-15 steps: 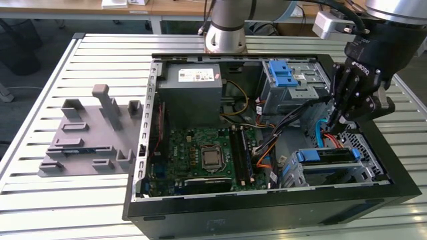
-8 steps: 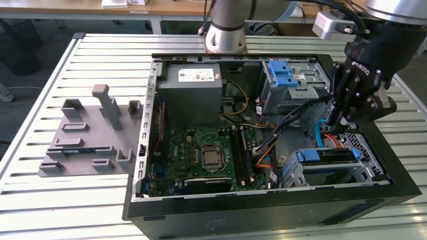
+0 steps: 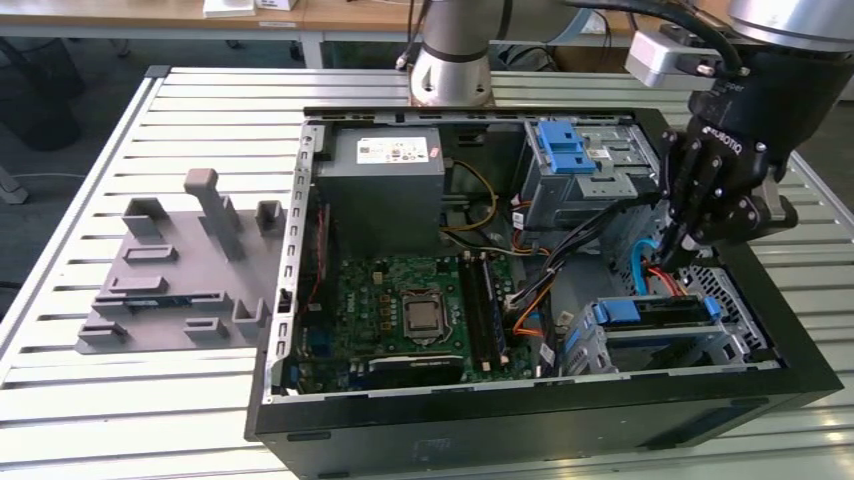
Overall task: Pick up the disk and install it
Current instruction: 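Insert the second disk wire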
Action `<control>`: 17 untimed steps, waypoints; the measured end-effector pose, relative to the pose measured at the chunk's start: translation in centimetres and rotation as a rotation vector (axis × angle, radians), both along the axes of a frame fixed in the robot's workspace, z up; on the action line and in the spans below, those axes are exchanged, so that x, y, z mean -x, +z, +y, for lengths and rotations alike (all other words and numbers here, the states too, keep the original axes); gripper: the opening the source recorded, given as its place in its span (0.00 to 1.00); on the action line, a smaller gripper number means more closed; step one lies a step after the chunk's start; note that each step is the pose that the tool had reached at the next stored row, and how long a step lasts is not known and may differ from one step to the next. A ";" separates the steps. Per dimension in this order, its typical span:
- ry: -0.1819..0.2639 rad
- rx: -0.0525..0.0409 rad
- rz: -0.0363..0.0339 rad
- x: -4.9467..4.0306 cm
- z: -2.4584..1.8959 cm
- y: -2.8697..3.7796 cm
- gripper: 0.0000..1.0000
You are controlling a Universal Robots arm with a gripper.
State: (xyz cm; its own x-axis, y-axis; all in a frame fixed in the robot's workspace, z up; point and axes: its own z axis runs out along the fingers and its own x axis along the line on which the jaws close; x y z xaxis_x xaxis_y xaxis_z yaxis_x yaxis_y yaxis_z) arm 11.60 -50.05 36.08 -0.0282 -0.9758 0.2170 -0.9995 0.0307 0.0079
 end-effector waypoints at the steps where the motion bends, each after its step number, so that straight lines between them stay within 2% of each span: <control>1: 0.003 -0.0001 -0.0011 0.08 -0.06 -0.01 0.16; 2: 0.005 0.0000 -0.0041 0.15 -0.11 -0.02 0.16; 4: 0.008 0.0001 -0.0160 0.30 -0.16 -0.03 0.16; 7: 0.009 0.0003 -0.0461 0.56 -0.20 -0.04 0.16; 8: 0.009 0.0002 -0.0534 0.71 -0.21 -0.05 0.16; 9: 0.009 -0.0011 -0.0576 0.88 -0.24 -0.11 0.16; 10: 0.010 -0.0064 -0.0588 0.96 -0.29 -0.16 0.16; 13: 0.012 -0.0367 -0.0607 1.08 -0.37 -0.28 0.16; 14: 0.013 -0.0405 -0.0614 1.09 -0.51 -0.35 0.16; 17: 0.018 -0.0415 -0.0643 1.14 -1.13 -0.64 0.16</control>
